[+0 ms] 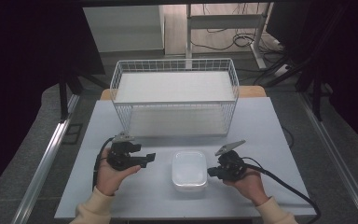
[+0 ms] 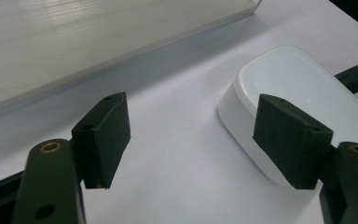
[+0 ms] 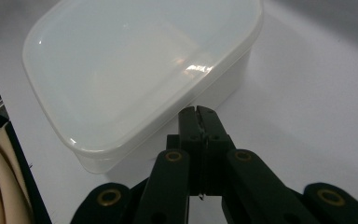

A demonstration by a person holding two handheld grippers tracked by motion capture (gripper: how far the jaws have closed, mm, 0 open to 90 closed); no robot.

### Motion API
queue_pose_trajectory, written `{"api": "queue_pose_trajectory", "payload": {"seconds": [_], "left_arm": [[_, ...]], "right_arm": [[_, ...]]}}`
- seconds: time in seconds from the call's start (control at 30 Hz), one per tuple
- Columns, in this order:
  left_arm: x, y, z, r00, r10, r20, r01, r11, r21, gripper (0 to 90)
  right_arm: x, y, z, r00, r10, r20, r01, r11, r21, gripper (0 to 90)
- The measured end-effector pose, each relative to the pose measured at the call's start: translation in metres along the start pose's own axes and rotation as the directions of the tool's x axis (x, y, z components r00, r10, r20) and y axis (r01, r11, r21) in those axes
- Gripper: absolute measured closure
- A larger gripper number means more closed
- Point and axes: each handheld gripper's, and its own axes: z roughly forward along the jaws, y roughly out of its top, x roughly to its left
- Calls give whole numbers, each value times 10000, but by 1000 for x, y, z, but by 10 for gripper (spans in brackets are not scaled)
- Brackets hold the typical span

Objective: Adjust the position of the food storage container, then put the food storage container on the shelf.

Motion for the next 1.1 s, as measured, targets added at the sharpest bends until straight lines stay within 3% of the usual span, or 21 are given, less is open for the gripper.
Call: {"api": "queue_pose_trajectory", "payload": {"seconds": [0.13, 0.2, 0.4, 0.47, 0.6, 0.7, 0.83, 1.1], "left_arm": [[1, 0, -1, 10000, -49, 16, 49, 10000, -38, 263], [1, 0, -3, 10000, -72, -8, 72, 9999, -99, 263], [1, 0, -3, 10000, -60, -2, 60, 9999, -101, 263], [0, 0, -3, 9999, -104, 2, 104, 9999, -94, 263], [0, -1, -1, 10000, -60, 19, 60, 10000, -33, 263], [-1, -1, 0, 10000, -79, 57, 79, 10000, -15, 263], [-1, -1, 0, 9999, -126, 86, 126, 9999, -33, 262], [-2, -2, 2, 9987, -274, 421, 273, 9996, 28, 260]], "right_arm": [[-2, 1, -5, 9996, -28, 280, 31, 9999, -103, 893], [-3, 2, -14, 9983, 54, 573, -31, 9992, -409, 893], [-2, 2, -24, 9975, 137, 693, -68, 9951, -987, 891], [-2, 2, -26, 9977, 209, 643, -132, 9929, -1180, 843], [-3, 3, -25, 9974, 622, 377, -560, 9875, -1472, 519], [-3, 3, -26, 9946, 994, 282, -932, 9809, -1707, 414], [-3, 3, -27, 9908, 1330, 245, -1258, 9729, -1943, 353], [-2, 2, -24, 9884, 1464, 400, -1364, 9725, -1890, 338]]}}
